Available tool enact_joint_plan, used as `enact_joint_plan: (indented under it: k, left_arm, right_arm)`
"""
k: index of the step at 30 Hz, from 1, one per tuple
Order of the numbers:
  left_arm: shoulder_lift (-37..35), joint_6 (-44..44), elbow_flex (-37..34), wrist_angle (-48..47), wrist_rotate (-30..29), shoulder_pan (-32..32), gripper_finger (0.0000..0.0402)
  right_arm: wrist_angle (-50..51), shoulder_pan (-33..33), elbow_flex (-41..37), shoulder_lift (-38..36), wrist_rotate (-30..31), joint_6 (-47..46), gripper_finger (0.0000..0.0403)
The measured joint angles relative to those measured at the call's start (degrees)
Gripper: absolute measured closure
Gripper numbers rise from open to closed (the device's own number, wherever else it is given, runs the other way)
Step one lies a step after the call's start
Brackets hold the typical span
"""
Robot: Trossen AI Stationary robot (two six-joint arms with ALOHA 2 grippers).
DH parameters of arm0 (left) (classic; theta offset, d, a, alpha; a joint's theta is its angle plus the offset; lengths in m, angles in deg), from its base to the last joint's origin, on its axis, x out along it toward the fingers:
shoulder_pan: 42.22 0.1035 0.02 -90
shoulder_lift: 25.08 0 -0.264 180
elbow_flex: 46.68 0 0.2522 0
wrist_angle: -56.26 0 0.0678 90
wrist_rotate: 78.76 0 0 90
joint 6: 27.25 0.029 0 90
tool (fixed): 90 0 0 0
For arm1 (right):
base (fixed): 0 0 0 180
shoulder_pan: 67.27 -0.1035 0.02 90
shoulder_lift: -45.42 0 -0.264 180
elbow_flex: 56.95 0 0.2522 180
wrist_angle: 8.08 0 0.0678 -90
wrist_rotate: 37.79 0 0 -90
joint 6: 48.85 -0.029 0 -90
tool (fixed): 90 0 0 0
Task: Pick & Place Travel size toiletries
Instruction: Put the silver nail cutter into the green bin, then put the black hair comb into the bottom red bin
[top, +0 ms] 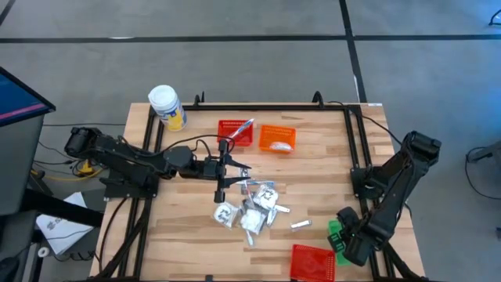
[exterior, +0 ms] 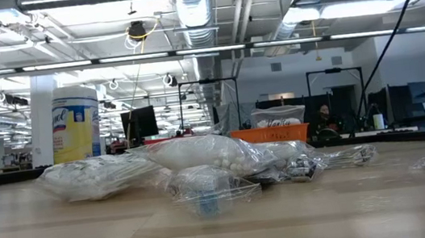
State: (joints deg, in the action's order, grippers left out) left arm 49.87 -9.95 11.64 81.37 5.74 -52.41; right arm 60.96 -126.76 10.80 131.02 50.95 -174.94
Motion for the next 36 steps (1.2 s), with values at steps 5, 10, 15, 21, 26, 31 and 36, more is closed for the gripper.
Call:
enact_joint_plan:
  k: [5,10,15,21,26,31,36]
  left_arm:
    - [0.0,-0.2,0.0,0.0,0.0,0.0,0.0285]
    - [0.0,-0.6,0.0,-0.1,0.0,0.0,0.0285]
    - [0.0,-0.7,0.0,-0.1,0.0,0.0,0.0285]
    - [0.0,-0.8,0.0,-0.2,0.0,0.0,0.0285]
    - [0.0,-0.8,0.0,-0.3,0.0,0.0,0.0285]
    - [0.0,-0.8,0.0,-0.3,0.0,0.0,0.0285]
    - [0.0,-0.9,0.0,-0.3,0.0,0.0,0.0285]
  right_arm:
    - [-2.6,0.0,-2.9,0.0,-2.1,-0.5,0.0354]
    - [-2.9,0.4,-3.8,0.0,-2.0,-0.2,0.0345]
    - [-3.7,0.3,-4.9,0.0,-2.2,0.5,0.0328]
    - [-4.1,0.3,-6.0,0.0,-3.4,0.7,0.03]
    - [-4.0,0.4,-6.0,0.0,-3.4,1.9,0.0276]
    - [-3.9,0.4,-6.0,-1.2,-3.4,2.2,0.0256]
    - [-3.6,0.4,-6.0,-3.0,-3.4,2.2,0.0246]
